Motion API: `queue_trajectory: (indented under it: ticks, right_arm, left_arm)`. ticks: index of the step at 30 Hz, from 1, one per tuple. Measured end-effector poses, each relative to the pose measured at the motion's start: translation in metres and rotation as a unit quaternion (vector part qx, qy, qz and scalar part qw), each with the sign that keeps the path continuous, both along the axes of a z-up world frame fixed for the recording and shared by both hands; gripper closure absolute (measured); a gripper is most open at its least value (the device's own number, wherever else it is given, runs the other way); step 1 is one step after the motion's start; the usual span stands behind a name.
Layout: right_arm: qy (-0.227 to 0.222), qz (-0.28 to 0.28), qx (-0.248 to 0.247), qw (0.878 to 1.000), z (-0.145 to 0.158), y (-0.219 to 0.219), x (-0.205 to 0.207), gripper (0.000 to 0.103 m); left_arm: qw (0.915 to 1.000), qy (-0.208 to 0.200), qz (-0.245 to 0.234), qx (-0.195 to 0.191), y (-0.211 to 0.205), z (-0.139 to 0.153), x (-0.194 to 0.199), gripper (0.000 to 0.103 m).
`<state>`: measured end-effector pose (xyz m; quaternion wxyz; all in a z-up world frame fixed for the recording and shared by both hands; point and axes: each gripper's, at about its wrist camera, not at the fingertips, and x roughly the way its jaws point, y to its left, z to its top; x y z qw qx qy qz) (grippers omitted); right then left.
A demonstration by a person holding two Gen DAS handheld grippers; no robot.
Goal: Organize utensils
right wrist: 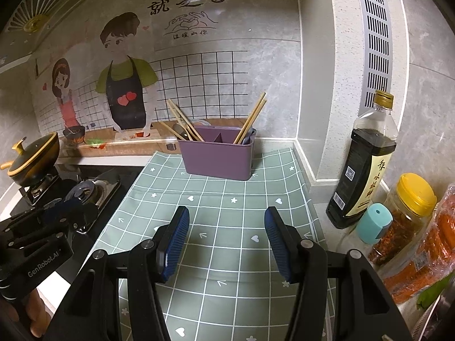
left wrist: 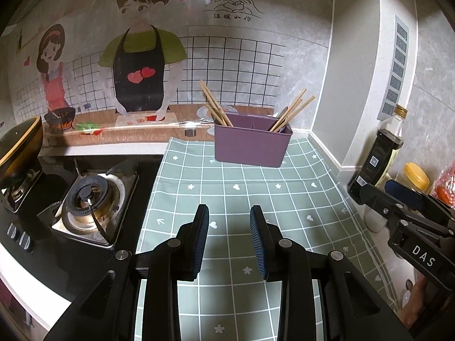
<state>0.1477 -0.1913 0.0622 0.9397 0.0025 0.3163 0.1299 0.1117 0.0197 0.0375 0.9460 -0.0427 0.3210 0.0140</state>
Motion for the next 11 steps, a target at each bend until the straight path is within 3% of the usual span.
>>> queue_trajectory:
  ticks: [11]
  right_arm:
    - [0.001, -0.005, -0.004, 1.0, -0.0014, -0.0005, -0.0044, 0.05]
  left_arm:
    - [1.0, -0.001, -0.001, 0.002, 0.0013, -0.0001, -0.0027, 0.072]
